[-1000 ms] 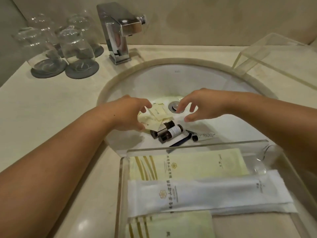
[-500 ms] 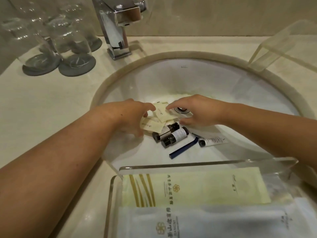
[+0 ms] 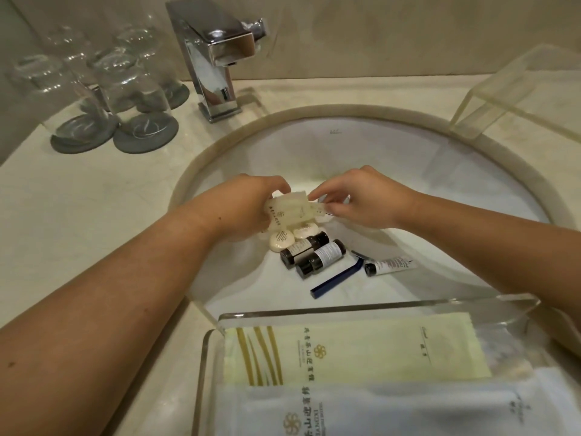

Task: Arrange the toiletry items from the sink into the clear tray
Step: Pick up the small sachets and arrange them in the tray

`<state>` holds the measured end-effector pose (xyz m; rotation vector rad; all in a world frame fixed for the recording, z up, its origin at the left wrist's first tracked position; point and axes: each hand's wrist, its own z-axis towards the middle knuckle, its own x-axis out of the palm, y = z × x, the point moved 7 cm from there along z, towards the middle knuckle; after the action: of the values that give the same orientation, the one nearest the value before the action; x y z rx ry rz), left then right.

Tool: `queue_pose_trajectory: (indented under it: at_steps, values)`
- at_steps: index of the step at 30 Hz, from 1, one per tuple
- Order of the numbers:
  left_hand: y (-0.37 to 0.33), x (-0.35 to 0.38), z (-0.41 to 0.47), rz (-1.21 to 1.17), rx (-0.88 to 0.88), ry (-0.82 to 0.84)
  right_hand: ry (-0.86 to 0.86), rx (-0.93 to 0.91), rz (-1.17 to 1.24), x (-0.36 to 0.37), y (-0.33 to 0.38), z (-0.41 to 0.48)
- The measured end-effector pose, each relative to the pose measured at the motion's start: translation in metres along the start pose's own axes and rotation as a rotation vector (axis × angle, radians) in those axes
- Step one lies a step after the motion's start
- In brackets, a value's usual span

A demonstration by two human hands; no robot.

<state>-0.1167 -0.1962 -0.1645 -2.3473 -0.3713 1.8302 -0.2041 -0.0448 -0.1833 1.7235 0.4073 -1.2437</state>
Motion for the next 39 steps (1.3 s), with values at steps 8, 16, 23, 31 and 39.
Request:
queue_pose_trajectory:
  at_steps: [8, 16, 23, 31, 39]
  values:
    - [-0.011, -0.018, -0.009, -0.164, 0.091, -0.187, -0.002, 0.103, 0.443, -0.027, 0.006, -0.014]
    - [-0.016, -0.037, -0.028, -0.323, 0.116, -0.185, -0.056, 0.106, 0.565, -0.057, 0.035, -0.046]
    - [-0.040, -0.069, -0.066, -0.284, 0.142, -0.211, -0.158, 0.090, 0.556, -0.082, 0.072, -0.086]
    - [-0.096, -0.090, -0.122, -0.343, 0.265, -0.127, -0.315, -0.135, 0.334, -0.111, 0.135, -0.134]
    - [-0.120, -0.087, -0.166, -0.390, 0.337, -0.147, -0.366, -0.137, 0.283, -0.116, 0.154, -0.182]
